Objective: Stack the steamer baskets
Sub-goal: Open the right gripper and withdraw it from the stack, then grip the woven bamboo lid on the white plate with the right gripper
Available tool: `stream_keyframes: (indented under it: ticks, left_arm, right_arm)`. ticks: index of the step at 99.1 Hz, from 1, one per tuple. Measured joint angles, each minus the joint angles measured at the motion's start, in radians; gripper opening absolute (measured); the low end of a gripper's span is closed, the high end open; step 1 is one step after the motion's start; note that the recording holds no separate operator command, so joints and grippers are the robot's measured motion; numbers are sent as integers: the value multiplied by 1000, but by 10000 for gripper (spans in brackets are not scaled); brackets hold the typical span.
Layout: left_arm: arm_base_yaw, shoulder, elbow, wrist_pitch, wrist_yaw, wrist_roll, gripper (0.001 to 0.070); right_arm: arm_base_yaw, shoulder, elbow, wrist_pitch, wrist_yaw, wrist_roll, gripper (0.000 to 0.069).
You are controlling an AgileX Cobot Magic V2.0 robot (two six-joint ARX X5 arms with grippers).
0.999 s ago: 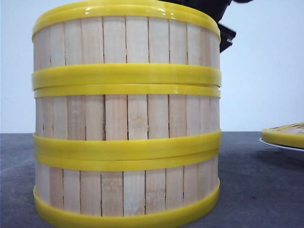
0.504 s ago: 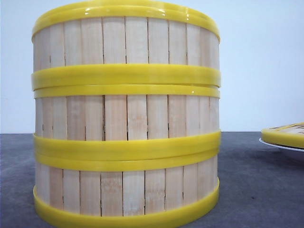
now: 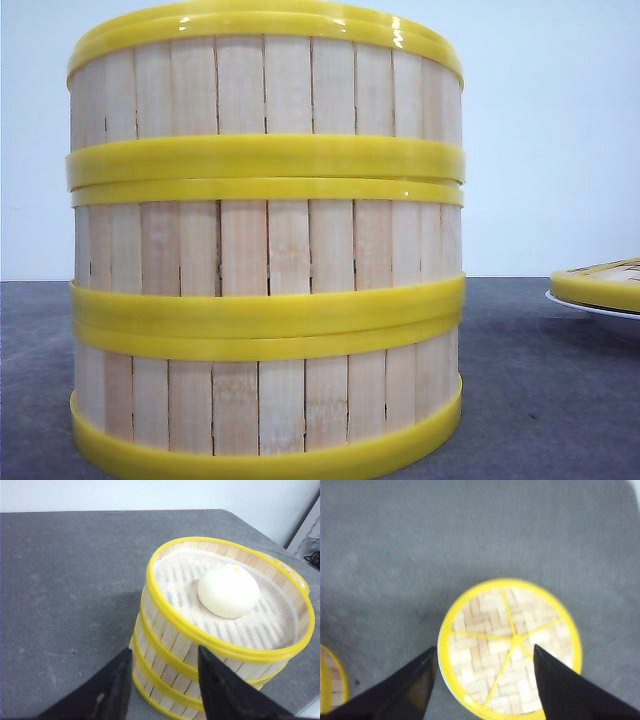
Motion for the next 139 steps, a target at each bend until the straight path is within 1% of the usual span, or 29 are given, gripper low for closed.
stream_keyframes:
  ticks: [17, 26, 48, 67, 97, 103, 126, 139]
  left_arm:
    - [0, 0, 0, 0, 0, 0, 238]
    - [0, 0, 0, 0, 4, 0, 238]
    - [0, 0, 0, 0, 8, 0, 238]
    - [0, 0, 0, 0, 8, 0, 238]
    - [0, 0, 0, 0, 8, 0, 238]
    - [0, 0, 0, 0, 8, 0, 238]
    - [0, 0, 0, 0, 8, 0, 238]
    - [0, 0, 0, 0, 8, 1, 238]
  right_arm:
    - [-106, 87, -125, 85, -75, 16, 373]
    - [-146, 139, -159, 114, -77, 18, 373]
    - [-198, 264, -161, 158, -77, 26, 371]
    - [-201, 346, -161, 183, -85, 32, 290]
    - [-206, 434, -161, 214, -92, 40, 248]
    - [-207, 443, -161, 219, -92, 40, 234]
    - [-214, 446, -161, 229, -92, 40, 138]
    - [-219, 446, -161, 220, -92, 40, 121]
